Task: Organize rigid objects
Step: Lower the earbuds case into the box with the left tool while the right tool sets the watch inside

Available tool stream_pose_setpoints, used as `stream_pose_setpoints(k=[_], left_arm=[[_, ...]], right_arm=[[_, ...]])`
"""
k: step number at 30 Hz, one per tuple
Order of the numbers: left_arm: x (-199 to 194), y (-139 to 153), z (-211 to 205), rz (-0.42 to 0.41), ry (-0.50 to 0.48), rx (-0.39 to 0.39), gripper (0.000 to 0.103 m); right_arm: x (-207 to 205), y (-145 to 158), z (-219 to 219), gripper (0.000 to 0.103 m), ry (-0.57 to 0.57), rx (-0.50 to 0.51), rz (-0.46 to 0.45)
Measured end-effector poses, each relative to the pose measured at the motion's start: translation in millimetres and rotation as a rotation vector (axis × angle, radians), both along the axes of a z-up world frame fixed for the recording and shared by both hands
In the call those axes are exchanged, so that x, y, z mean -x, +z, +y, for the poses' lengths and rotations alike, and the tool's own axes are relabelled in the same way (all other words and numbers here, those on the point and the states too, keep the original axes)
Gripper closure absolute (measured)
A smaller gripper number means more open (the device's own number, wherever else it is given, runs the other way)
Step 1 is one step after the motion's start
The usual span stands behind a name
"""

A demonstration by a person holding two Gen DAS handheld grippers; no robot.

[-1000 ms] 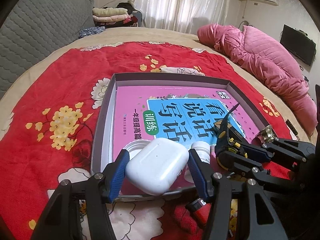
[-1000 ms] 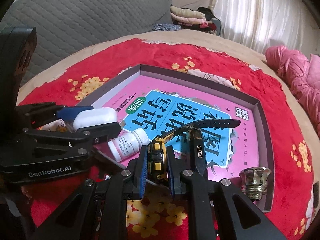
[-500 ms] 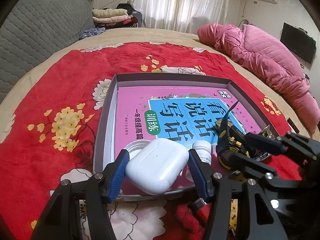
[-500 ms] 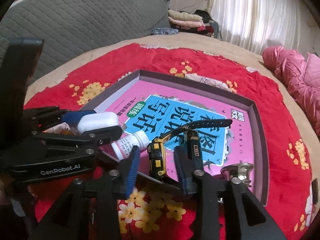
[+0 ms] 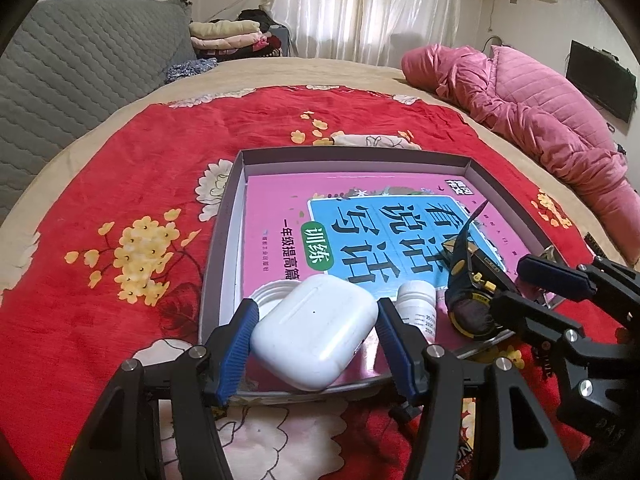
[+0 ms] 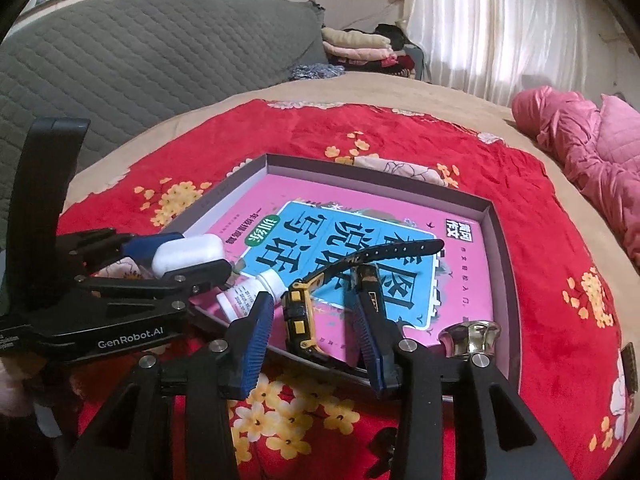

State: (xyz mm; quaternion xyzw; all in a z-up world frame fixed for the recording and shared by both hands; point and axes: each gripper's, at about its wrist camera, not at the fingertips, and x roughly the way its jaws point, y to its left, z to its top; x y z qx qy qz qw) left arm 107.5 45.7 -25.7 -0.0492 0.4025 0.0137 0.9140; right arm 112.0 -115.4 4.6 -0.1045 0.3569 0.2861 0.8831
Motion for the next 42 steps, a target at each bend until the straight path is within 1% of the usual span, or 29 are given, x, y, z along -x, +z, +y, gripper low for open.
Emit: stream_pose_setpoints(k=[6,10,13,19,33,38,41,42], left_arm=[[0,0,3,0.001,0.008,0.011,0.043],[0,0,5,0.000,0.022,0.001,0.043],[1,0,7,0.001,0.026,0.005,0.043],[3,1,5,-0.002,0.029,-0.014,0.043],[4,3,7,-0.004,0.028,0.011,0.043],[6,6,6,-0.008,0.033,0.014,0.043],[8,9,6,-0.018,0.033,0.013,0.043],[9,11,5,-0.021,0.033,0.012,0.043]], right_arm=[[-3,1,-6,0.059,-0.024,-0.011,0.004],[-2,2,-10,0.053,-0.041,-0.011,-0.003],[-1,3,-13,0.053,-0.048,-0.014,0.000],[0,5,-20,0.053,-0.067,-0.028,0.005],[-1,9,-29,0.053,-0.096,-0.048,0.013],[1,13,-32,0.053,-0.103,-0.050,0.002],[3,15,-35,0.050,-0.107,-0.052,-0.003],[4,15,-37,0.046,-0.109,-0.054,-0.003]])
